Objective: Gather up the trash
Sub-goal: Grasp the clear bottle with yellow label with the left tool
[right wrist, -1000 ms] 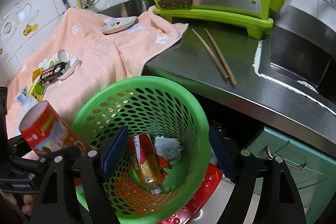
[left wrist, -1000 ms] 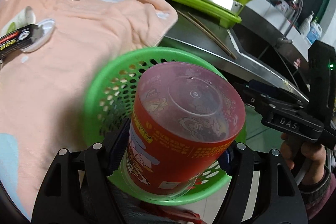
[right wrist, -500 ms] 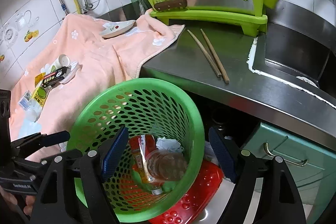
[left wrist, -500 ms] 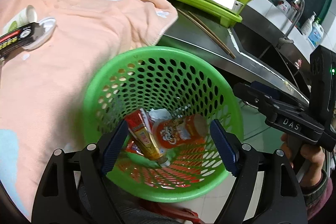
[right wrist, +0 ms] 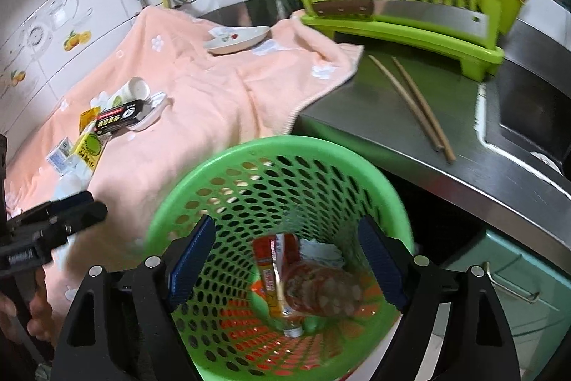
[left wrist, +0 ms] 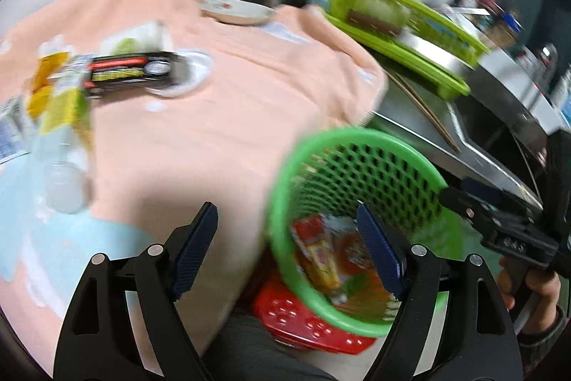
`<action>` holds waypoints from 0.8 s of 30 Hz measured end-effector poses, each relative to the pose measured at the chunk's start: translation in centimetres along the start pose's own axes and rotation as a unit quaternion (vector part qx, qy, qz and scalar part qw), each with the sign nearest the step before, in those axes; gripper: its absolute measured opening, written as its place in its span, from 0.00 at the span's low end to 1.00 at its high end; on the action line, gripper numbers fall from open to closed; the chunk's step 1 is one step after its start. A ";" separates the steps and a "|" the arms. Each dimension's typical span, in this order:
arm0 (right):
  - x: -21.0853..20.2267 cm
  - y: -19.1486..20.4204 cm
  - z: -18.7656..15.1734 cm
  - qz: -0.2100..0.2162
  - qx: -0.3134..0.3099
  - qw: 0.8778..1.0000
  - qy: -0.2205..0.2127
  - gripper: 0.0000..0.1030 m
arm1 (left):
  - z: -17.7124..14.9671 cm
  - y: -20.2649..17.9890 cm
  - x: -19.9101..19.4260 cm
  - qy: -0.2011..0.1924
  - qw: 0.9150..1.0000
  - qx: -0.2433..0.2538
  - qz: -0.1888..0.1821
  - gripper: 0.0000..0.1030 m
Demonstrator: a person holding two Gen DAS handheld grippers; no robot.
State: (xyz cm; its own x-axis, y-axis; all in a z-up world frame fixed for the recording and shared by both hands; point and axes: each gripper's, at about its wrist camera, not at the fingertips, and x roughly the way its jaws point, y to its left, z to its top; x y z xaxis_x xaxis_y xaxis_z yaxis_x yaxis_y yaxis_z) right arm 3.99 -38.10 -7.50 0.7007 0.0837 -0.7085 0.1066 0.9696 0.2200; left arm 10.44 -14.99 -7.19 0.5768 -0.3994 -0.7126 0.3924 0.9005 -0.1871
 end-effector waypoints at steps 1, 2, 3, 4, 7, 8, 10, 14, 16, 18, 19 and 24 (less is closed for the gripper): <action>0.3 0.5 0.2 0.004 -0.005 1.000 0.002 0.77 | 0.3 0.9 -0.3 -0.008 1.000 -0.008 0.013 0.77; 0.4 0.9 0.3 0.007 -0.009 1.000 0.003 0.77 | 0.5 1.6 -0.6 -0.013 1.000 -0.014 0.023 0.77; 0.7 1.4 0.5 0.010 -0.014 1.000 0.005 0.77 | 0.8 2.5 -0.9 -0.021 0.999 -0.022 0.038 0.77; 0.9 1.7 0.6 0.013 -0.018 1.000 0.006 0.77 | 1.2 3.5 -1.2 -0.028 0.998 -0.031 0.053 0.77; 1.6 3.2 1.2 0.027 -0.030 0.999 0.011 0.77 | 2.3 6.3 -2.1 -0.047 0.993 -0.057 0.094 0.77; 1.7 3.6 1.4 0.032 -0.033 0.999 0.012 0.77 | 2.7 7.4 -2.3 -0.053 0.991 -0.067 0.107 0.77; 2.2 4.7 1.9 0.041 -0.041 0.998 0.014 0.77 | 3.5 9.5 -2.9 -0.063 0.986 -0.088 0.129 0.77; 3.1 6.8 3.0 0.054 -0.063 0.996 0.018 0.77 | 5.1 13.3 -3.2 -0.070 0.977 -0.117 0.163 0.77; 3.6 7.8 3.5 0.059 -0.076 0.995 0.020 0.77 | 5.8 14.9 -2.8 -0.059 0.977 -0.128 0.163 0.78; 4.2 9.0 4.2 0.064 -0.092 0.993 0.023 0.77 | 6.3 16.5 -2.1 -0.042 0.977 -0.138 0.155 0.78; 4.6 9.6 4.5 0.066 -0.099 0.993 0.024 0.77 | 6.4 16.9 -1.8 -0.036 0.978 -0.140 0.153 0.78; 6.0 11.6 5.9 0.082 -0.125 0.988 0.031 0.77 | 7.2 18.5 0.5 -0.002 0.980 -0.145 0.138 0.78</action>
State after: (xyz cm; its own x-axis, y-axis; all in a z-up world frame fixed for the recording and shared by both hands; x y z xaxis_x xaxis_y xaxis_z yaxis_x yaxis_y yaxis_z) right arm 13.59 -27.74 -5.30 0.6487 0.2506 -0.7187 -0.1877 0.9677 0.1680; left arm 23.16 0.24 -6.16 0.6357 -0.1349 -0.7601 0.0014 0.9848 -0.1736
